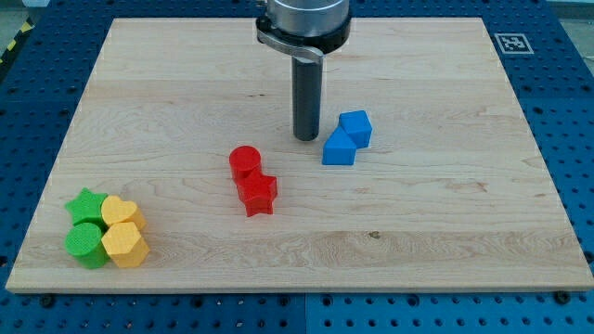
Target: Move the blue cube slightly
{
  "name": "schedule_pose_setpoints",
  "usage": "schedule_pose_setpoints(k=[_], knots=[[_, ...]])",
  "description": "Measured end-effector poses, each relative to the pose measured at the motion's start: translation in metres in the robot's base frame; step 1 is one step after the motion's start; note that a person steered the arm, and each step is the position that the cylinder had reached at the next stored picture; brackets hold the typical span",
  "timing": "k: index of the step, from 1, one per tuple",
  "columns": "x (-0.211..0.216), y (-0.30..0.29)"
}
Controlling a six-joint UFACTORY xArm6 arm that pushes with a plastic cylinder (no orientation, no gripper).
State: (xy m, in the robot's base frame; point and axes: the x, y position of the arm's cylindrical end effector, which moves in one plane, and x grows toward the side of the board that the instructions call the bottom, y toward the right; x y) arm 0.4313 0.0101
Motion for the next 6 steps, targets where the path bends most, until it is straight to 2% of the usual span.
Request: schedule_pose_setpoints(k=[4,6], knots=[[0.026,0.018],[0.054,-0.031]])
